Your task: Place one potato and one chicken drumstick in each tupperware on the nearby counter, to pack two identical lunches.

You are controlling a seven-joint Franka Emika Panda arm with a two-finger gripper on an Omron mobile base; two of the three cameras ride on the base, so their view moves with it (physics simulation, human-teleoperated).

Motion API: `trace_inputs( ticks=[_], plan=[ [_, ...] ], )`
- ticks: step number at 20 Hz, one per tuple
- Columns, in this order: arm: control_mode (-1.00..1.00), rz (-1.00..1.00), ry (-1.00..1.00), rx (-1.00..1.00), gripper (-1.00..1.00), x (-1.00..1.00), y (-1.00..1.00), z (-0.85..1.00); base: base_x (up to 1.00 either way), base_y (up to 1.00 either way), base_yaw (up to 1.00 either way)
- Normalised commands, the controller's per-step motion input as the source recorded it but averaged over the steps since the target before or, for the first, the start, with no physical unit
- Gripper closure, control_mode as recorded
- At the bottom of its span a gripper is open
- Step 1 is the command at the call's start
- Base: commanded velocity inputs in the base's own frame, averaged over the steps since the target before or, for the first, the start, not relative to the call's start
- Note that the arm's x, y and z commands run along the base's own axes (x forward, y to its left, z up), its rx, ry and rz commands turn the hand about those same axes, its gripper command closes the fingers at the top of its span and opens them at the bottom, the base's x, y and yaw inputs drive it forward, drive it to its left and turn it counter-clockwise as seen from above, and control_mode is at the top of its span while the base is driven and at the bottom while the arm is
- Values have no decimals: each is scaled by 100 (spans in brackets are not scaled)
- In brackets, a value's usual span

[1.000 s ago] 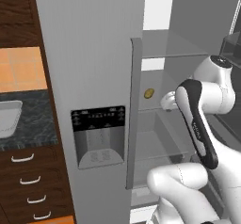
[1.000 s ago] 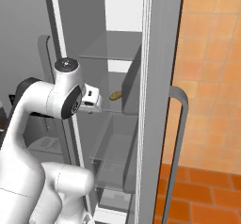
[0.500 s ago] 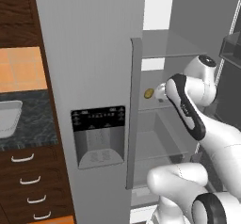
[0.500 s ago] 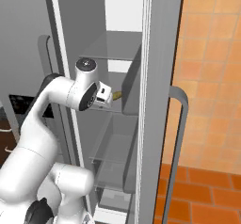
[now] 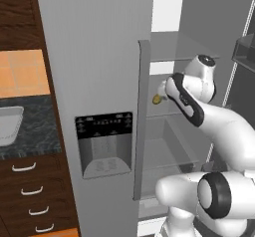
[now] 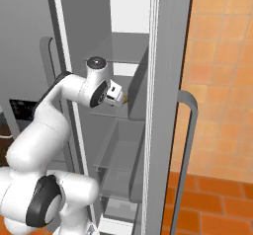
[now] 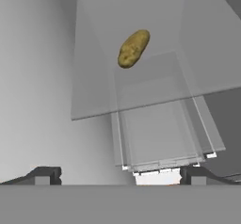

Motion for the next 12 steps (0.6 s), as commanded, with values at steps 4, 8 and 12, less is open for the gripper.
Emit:
trace_inputs(
  ticks=[4,8,12],
  plan=[
    [-100,0,4,0,-100,67,-21,-33,0,0,0],
    [-100,0,3,0,-100,53,-6,-47,0,0,0],
    [-100,-1,0,0,-100,46,0,-29,0,0,0]
  ],
)
